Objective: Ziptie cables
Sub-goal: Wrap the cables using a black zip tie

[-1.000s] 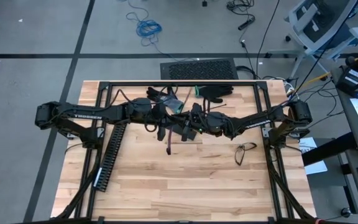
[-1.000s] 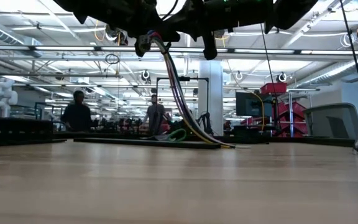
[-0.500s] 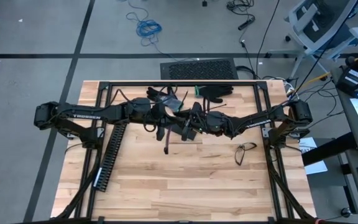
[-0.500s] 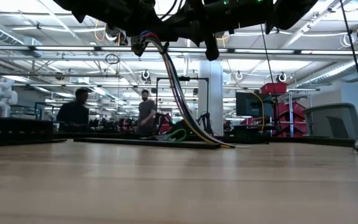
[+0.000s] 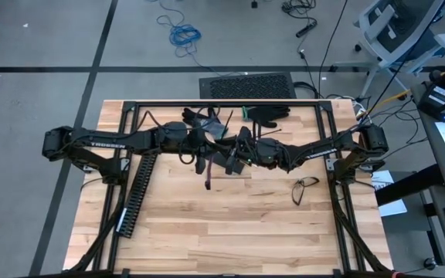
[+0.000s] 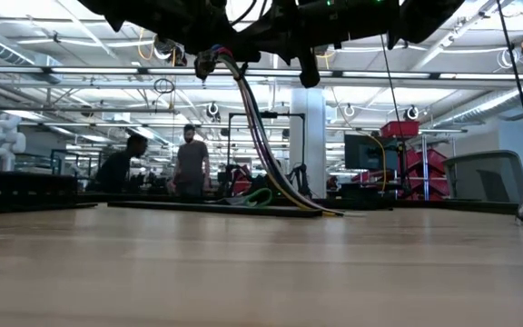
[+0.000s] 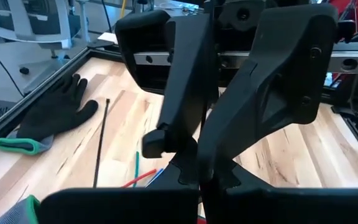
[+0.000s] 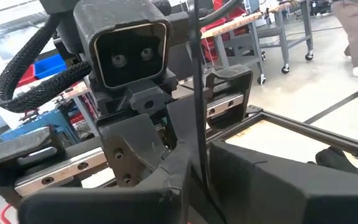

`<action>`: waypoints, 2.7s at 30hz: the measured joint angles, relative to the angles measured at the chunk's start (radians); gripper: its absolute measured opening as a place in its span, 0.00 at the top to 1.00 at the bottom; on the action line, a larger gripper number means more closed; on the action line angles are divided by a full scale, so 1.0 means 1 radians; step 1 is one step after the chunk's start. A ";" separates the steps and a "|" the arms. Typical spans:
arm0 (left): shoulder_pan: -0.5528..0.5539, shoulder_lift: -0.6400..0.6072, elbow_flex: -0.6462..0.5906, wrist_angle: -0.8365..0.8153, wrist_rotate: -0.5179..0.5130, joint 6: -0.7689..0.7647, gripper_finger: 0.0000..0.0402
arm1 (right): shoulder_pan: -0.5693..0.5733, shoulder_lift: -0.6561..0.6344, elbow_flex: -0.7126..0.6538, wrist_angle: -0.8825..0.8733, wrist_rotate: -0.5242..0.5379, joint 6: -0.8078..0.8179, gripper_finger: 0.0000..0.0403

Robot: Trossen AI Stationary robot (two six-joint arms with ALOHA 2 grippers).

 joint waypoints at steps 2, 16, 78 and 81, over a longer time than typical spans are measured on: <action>0.000 -0.008 0.000 -0.003 0.001 0.003 1.00 | -0.002 0.000 0.000 0.004 -0.003 0.000 0.87; 0.003 -0.011 0.003 0.017 -0.003 -0.004 1.00 | -0.019 -0.087 -0.002 -0.149 -0.031 -0.044 0.73; 0.002 -0.009 0.002 0.028 -0.045 0.030 0.56 | -0.028 -0.078 -0.001 -0.107 -0.068 0.026 1.00; 0.002 -0.009 0.002 0.011 -0.045 0.034 0.56 | -0.034 -0.078 0.000 -0.103 -0.070 0.028 1.00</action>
